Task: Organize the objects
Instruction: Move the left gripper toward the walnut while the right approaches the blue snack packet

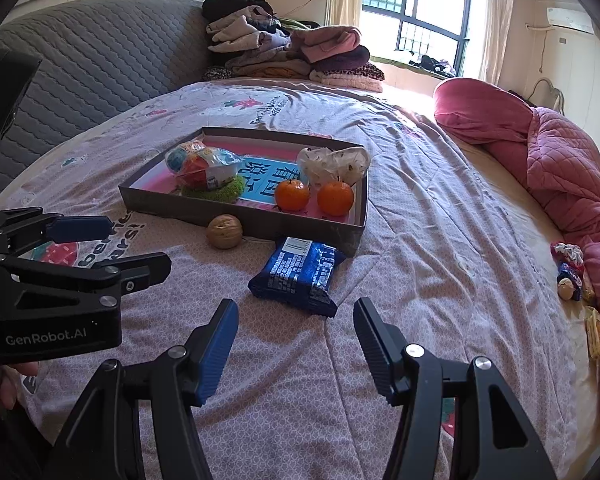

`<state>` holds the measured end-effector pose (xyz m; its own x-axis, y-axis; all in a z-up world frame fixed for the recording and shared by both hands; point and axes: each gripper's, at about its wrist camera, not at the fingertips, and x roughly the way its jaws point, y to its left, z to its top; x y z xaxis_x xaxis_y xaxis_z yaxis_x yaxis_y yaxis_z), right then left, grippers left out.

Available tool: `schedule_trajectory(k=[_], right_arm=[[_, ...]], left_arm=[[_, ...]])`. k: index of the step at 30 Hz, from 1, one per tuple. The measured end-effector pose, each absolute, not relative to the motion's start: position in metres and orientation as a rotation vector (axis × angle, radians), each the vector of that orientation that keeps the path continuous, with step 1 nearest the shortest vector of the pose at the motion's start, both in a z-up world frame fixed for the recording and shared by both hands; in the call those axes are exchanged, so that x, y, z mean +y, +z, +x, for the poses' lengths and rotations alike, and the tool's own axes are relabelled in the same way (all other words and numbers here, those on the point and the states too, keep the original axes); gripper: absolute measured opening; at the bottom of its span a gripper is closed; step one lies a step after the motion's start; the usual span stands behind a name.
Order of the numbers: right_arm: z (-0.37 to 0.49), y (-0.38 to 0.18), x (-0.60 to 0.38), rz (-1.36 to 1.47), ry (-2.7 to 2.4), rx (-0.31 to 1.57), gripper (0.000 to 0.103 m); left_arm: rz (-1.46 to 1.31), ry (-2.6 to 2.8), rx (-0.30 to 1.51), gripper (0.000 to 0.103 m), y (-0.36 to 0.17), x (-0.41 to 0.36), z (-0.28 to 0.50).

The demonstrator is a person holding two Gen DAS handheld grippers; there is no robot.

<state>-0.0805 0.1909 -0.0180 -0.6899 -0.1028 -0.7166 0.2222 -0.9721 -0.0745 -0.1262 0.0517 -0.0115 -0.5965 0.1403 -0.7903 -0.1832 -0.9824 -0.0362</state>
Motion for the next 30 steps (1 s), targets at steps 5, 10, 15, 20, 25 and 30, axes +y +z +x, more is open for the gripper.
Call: schedule_trajectory(k=[5,10,15,20,25,30], right_arm=[[-0.087,-0.029,0.192,1.174,-2.711,0.223,0.059],[-0.095,-0.036,0.192,1.189,-2.705,0.197,0.059],[-0.101,-0.045,0.188,1.202,-2.694,0.202,0.059],[-0.109,-0.050,0.183,1.206,-2.688,0.199,0.059],[-0.116,-0.052,0.179,1.201,-2.694,0.173,0.060],[-0.127,-0.050,0.178,1.195,-2.714,0.146,0.064]], left_arm=[[-1.331,2.640,0.052,0.075,-0.019,0.051,-0.138],[-1.350,2.631,0.040,0.075,-0.026,0.052,-0.151],[-1.364,2.630,0.022,0.075,-0.032,0.051,-0.166],[-1.369,2.620,0.017,0.075,-0.036,0.054,-0.177],[-1.375,2.612,0.010,0.075,-0.039,0.056,-0.184],[-1.381,2.607,0.010,0.075,-0.042,0.058,-0.192]])
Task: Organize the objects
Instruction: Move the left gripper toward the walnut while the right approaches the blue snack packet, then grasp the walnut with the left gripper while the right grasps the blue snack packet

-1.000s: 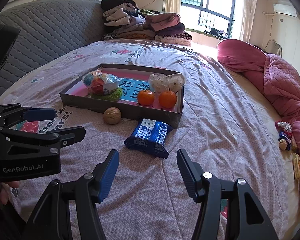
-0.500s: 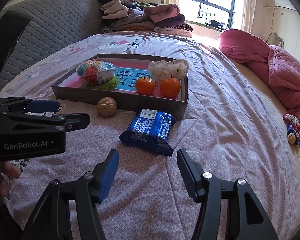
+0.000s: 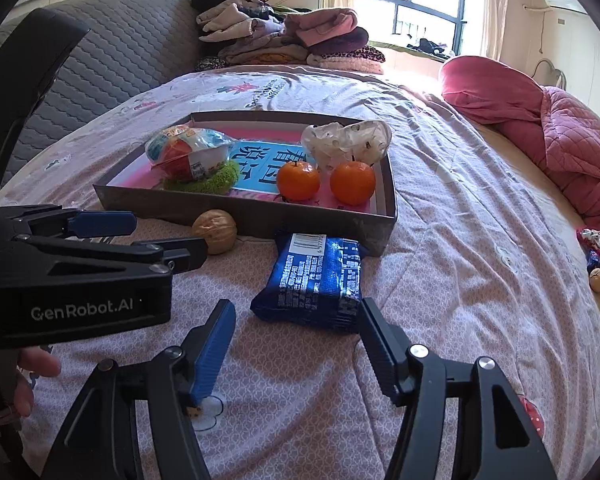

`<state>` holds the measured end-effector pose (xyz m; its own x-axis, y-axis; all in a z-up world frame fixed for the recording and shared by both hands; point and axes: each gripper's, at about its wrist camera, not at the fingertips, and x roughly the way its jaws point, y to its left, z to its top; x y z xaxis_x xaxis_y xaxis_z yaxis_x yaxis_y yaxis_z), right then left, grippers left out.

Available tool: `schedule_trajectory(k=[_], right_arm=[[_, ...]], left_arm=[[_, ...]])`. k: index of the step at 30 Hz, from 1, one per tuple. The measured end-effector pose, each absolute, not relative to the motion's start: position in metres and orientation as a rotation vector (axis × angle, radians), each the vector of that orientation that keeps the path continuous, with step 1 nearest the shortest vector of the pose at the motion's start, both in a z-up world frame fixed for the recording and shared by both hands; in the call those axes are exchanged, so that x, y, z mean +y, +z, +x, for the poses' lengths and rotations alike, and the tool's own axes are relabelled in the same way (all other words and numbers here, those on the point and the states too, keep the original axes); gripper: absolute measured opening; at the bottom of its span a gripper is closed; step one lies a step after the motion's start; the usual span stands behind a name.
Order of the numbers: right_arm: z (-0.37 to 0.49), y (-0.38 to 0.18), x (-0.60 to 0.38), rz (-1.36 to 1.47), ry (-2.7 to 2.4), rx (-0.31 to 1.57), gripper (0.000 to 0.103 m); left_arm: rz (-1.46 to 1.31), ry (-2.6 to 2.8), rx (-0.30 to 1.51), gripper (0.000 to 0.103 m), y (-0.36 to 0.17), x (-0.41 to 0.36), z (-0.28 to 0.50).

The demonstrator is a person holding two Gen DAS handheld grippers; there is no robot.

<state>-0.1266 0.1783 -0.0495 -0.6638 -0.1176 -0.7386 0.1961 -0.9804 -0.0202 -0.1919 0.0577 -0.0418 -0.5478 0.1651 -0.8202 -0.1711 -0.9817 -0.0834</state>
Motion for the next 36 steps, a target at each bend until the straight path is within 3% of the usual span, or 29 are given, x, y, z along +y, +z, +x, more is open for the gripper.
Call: schedule_trajectory(k=[36], right_arm=[[-0.178,-0.070,0.194,1.262,-2.674,0.200,0.069]], left_arm=[[-1.405,2.581,0.018,0.075,-0.065,0.068,-0.223]])
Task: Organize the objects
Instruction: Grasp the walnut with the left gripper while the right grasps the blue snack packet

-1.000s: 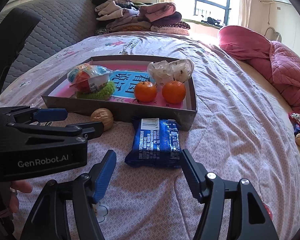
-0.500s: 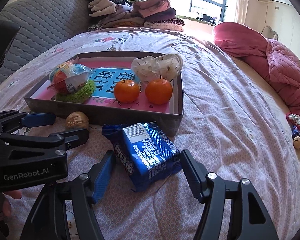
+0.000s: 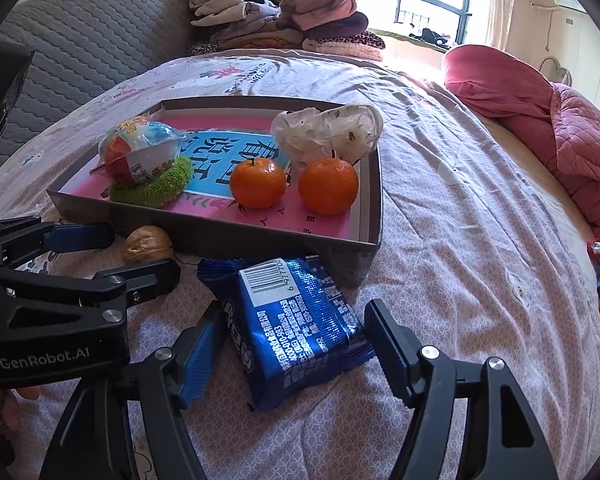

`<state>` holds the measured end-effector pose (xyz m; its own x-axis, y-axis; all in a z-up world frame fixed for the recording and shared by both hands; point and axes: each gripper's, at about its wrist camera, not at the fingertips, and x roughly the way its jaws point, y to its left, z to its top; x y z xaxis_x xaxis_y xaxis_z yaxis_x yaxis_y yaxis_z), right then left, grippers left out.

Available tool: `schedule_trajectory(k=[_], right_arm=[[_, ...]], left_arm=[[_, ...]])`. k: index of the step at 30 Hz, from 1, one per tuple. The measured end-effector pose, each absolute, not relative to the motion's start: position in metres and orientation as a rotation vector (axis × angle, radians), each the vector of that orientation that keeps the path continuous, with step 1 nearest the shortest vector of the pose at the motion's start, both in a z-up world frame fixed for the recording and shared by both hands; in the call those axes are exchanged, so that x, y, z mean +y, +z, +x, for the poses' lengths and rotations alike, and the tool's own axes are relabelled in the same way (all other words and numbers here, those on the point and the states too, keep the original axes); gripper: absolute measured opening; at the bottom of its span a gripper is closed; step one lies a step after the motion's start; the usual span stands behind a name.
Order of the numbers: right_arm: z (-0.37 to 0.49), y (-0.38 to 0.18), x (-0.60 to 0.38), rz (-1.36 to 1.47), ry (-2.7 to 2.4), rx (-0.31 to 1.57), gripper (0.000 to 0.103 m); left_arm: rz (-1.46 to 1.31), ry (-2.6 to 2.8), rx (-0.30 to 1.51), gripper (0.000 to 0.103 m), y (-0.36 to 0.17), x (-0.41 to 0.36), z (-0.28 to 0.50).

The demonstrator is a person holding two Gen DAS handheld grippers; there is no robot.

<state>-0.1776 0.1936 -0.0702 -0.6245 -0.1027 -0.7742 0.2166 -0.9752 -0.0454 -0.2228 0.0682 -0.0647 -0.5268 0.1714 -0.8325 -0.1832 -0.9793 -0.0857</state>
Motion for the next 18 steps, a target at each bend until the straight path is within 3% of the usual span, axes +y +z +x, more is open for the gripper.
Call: schedule_trajectory(k=[9,18], right_arm=[[-0.1782,-0.0680,0.1942,1.250,-2.637,0.167,0.059],[-0.1772,-0.0659,0.1958,1.256,-2.627,0.160,0.054]], left_arm=[[-1.396,2.589,-0.006,0.075,-0.0644,0.0699,-0.2231],[-1.392,2.586,0.009,0.041,-0.0632,0.0738,-0.2196]])
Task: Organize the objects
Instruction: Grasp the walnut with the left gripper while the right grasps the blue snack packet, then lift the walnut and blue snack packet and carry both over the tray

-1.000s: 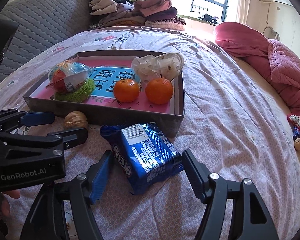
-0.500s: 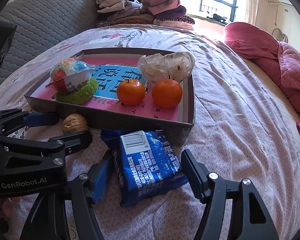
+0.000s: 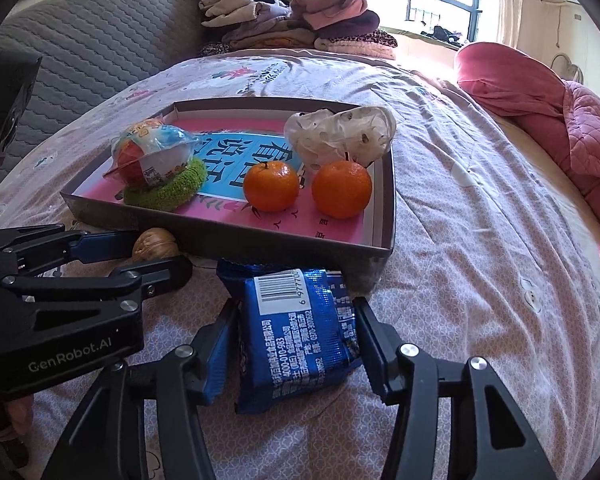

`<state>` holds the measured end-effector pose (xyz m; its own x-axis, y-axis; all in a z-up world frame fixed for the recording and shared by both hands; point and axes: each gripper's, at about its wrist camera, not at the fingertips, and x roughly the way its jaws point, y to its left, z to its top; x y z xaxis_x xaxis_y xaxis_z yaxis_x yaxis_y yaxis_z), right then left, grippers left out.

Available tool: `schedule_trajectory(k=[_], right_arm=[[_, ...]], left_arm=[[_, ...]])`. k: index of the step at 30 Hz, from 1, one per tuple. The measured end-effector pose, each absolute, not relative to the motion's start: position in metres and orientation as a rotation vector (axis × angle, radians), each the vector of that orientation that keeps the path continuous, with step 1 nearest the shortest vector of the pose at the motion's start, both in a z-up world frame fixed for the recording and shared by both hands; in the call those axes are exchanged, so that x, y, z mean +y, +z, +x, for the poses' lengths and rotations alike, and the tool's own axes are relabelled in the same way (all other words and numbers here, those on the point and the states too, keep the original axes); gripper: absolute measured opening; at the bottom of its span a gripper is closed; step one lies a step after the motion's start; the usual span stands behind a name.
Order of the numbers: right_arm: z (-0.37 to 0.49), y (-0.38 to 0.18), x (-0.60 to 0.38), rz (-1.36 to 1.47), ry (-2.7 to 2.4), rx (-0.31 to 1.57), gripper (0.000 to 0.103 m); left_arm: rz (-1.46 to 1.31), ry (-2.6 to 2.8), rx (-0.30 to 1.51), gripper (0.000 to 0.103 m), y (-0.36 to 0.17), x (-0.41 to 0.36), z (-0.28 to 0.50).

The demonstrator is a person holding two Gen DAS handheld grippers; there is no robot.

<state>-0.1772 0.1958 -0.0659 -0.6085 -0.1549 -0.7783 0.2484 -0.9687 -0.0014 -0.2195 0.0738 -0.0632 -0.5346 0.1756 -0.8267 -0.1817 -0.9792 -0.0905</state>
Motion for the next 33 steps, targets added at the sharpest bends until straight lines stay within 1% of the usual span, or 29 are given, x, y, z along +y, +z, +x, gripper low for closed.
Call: schedule_trajectory(k=[1,2,8,16,33], right_arm=[[-0.177,-0.066,0.196,1.258,-2.624,0.155,0.054],[-0.177,-0.066,0.197,1.259,-2.623,0.151,0.054],[-0.176,-0.064,0.198,1.259,-2.621,0.141,0.053],[-0.171,-0.054,0.204,1.228,-2.624,0.078,0.053],[-0.153,-0.009,0.207,1.023,-2.675,-0.001,0.053]], left_arm=[[-1.388,2.586,0.014,0.035,-0.063,0.074,-0.219],[-1.385,2.587,0.025,0.034,-0.062,0.075,-0.218],[-1.373,2.594,0.028,0.034,-0.061,0.074,-0.215],[-1.335,2.606,0.040,0.034,-0.050,0.073,-0.204],[-1.188,2.699,0.015,0.034,0.003,0.054,-0.177]])
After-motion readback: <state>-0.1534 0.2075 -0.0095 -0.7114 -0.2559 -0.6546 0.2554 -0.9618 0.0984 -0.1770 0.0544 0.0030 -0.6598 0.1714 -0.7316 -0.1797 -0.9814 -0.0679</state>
